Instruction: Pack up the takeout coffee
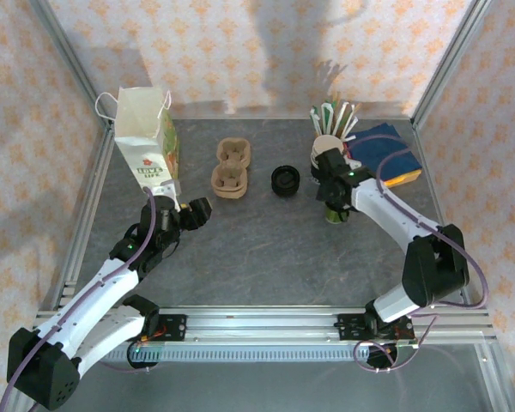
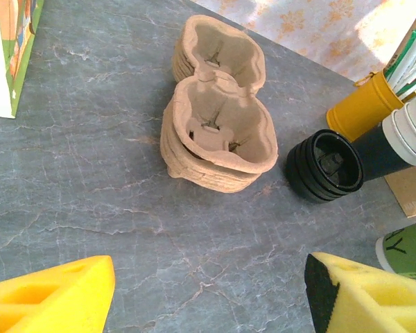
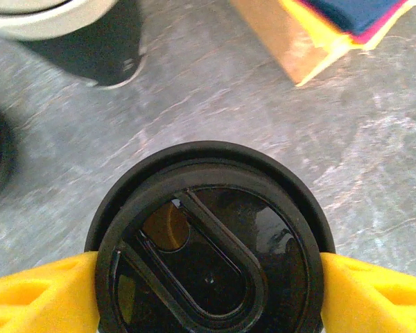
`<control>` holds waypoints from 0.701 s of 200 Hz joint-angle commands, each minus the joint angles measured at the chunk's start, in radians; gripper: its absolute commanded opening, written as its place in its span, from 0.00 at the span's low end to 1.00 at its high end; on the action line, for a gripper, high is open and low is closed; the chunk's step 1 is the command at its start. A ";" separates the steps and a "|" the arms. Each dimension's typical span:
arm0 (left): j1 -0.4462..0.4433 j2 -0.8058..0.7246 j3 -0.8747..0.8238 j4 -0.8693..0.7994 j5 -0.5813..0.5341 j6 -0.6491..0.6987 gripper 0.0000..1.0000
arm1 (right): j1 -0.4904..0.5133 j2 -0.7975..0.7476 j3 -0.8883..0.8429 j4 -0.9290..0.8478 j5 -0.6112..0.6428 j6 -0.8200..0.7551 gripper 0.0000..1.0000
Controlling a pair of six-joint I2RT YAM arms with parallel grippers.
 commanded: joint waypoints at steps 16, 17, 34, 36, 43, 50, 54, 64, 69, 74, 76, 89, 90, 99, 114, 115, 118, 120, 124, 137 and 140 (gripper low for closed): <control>0.012 -0.010 -0.005 0.015 0.015 -0.006 0.74 | -0.102 -0.029 -0.003 0.037 -0.007 -0.046 0.76; 0.012 -0.010 -0.005 0.014 0.015 -0.006 0.74 | -0.105 -0.028 -0.002 0.037 -0.008 -0.046 0.76; 0.012 -0.015 -0.005 0.008 0.008 -0.003 0.74 | -0.156 -0.033 -0.001 0.050 -0.017 -0.056 0.77; 0.012 -0.016 -0.005 0.007 0.007 -0.002 0.74 | -0.160 -0.033 -0.002 0.053 -0.018 -0.058 0.77; 0.012 -0.018 -0.005 0.005 0.006 -0.001 0.74 | -0.181 -0.036 -0.004 0.063 -0.019 -0.061 0.77; 0.012 -0.021 -0.005 0.005 0.005 -0.003 0.74 | -0.200 -0.037 -0.007 0.069 -0.019 -0.063 0.77; 0.012 -0.020 -0.005 0.005 0.005 -0.002 0.74 | -0.210 -0.038 -0.009 0.074 -0.016 -0.062 0.77; 0.013 -0.022 -0.006 0.007 0.006 0.000 0.74 | -0.233 -0.040 -0.017 0.088 -0.014 -0.060 0.77; 0.012 -0.022 -0.006 0.007 0.006 0.000 0.74 | -0.243 -0.042 -0.023 0.097 -0.018 -0.059 0.77; 0.012 -0.021 -0.006 0.009 0.006 0.000 0.74 | -0.254 -0.042 -0.027 0.105 -0.022 -0.060 0.77; 0.013 -0.020 -0.006 0.008 0.006 0.000 0.74 | -0.258 -0.042 -0.029 0.108 -0.024 -0.060 0.77; 0.012 -0.020 -0.006 0.010 0.006 0.000 0.74 | -0.278 -0.037 -0.030 0.113 -0.024 -0.061 0.77; 0.012 -0.019 -0.006 0.010 0.006 0.000 0.74 | -0.280 -0.037 -0.029 0.113 -0.023 -0.061 0.77; 0.012 -0.019 -0.005 0.010 0.008 0.002 0.74 | -0.293 -0.033 -0.029 0.113 -0.019 -0.064 0.77; 0.012 -0.015 -0.003 0.010 0.008 0.005 0.74 | -0.315 -0.030 -0.027 0.113 -0.016 -0.066 0.77; 0.012 -0.015 -0.003 0.010 0.008 0.005 0.74 | -0.317 -0.030 -0.027 0.113 -0.016 -0.066 0.77; 0.012 -0.014 -0.001 0.010 0.008 0.005 0.74 | -0.321 -0.030 -0.028 0.113 -0.018 -0.067 0.77; 0.012 -0.013 -0.001 0.010 0.008 0.005 0.74 | -0.325 -0.029 -0.028 0.114 -0.019 -0.066 0.77; 0.012 -0.012 0.000 0.010 0.008 0.005 0.74 | -0.331 -0.030 -0.028 0.114 -0.021 -0.067 0.77; 0.012 -0.008 0.001 0.011 0.008 0.005 0.74 | -0.348 -0.029 -0.030 0.118 -0.021 -0.070 0.77; 0.012 -0.007 0.003 0.012 0.009 0.005 0.74 | -0.351 -0.029 -0.030 0.119 -0.021 -0.070 0.77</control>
